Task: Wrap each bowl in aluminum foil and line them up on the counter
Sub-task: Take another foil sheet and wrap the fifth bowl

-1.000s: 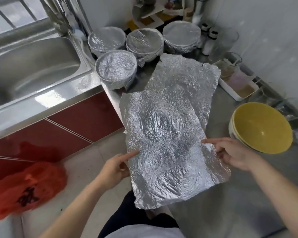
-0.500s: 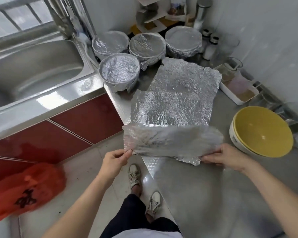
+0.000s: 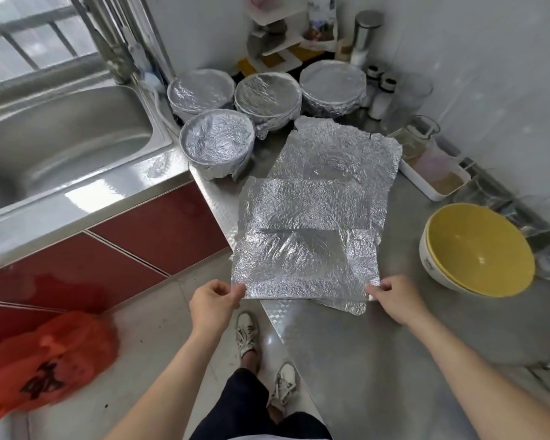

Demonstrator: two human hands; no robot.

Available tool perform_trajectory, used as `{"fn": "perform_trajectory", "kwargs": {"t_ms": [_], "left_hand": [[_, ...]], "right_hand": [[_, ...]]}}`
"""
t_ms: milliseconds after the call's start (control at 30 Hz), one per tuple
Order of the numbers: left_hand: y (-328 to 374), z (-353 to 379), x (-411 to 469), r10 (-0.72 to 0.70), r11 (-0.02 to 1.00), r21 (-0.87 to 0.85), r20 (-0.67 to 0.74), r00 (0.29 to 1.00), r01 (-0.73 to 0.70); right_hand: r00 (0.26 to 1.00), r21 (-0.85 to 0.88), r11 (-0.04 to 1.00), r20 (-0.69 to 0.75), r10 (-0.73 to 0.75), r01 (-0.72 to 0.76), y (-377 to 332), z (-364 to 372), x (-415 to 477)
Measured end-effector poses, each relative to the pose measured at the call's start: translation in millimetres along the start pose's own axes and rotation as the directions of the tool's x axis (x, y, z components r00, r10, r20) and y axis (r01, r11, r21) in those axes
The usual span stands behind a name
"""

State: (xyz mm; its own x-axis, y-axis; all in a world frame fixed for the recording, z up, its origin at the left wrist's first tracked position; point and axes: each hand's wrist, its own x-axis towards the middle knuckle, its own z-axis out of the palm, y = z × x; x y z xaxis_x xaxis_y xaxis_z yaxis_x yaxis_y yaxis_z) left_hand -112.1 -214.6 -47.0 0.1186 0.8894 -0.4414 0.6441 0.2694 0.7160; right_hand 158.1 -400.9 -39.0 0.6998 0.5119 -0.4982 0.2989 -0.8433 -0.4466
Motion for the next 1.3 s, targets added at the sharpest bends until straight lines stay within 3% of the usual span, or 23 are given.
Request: {"fn": "perform_trajectory", "kwargs": {"t_ms": [200, 500, 600, 667, 733, 800, 867, 1000, 1067, 1300], "left_hand": [[6.7, 2.5, -5.2, 0.05, 0.998, 0.024, -0.034, 0.998, -0.05], [5.8, -2.7, -2.3, 0.062, 0.995, -0.077, 0.046, 0.997, -0.058], [8.1, -6.5, -4.2, 0.176, 0.976, 0.134, 0.0, 0.984, -0.174], [15.0, -3.6, -6.4, 0.418, 0.866, 0.319, -0.041, 0.908, -0.384], [25.8, 9.4, -11.1, 0.643, 0.702, 0.391, 0.014, 0.766, -0.596], [34.0, 34.3, -15.1, 0.748, 0.548, 0.417, 0.144, 0.648, -0.725], [40.0, 64.4, -16.9, 0.754, 0.432, 0.462, 0.285, 0.591, -0.774], [34.7, 98.5, -6.1, 0.671, 0.335, 0.586, 0.401, 0.624, -0.738], [21.6, 102.4, 1.0, 0.631, 0.329, 0.618, 0.419, 0.652, -0.715], [9.1, 100.8, 5.5, 0.6, 0.292, 0.639, 0.457, 0.657, -0.711]], "right_hand": [[0.998, -0.029, 0.999, -0.068, 0.015, -0.017, 0.5, 4.7, -0.3], [0.985, -0.06, 0.997, -0.17, 0.04, -0.05, -0.7, 7.5, -3.4], [0.974, -0.107, 0.991, -0.221, 0.058, -0.083, -4.6, 3.9, -10.9], [0.937, -0.166, 0.985, -0.348, -0.022, -0.038, -9.9, 1.5, -16.8], [0.867, -0.251, 0.963, -0.452, -0.207, 0.099, -18.1, 7.5, -19.5], [0.812, -0.348, 0.908, -0.444, -0.38, 0.234, -33.4, 23.2, -20.3], [0.817, -0.384, 0.861, -0.338, -0.467, 0.333, -52.7, 41.3, -18.5], [0.863, -0.408, 0.809, -0.093, -0.497, 0.422, -67.8, 74.0, -7.4], [0.874, -0.442, 0.805, -0.087, -0.477, 0.395, -55.5, 82.6, -0.7], [0.871, -0.515, 0.773, -0.098, -0.482, 0.37, -40.4, 86.6, 2.7]]}}
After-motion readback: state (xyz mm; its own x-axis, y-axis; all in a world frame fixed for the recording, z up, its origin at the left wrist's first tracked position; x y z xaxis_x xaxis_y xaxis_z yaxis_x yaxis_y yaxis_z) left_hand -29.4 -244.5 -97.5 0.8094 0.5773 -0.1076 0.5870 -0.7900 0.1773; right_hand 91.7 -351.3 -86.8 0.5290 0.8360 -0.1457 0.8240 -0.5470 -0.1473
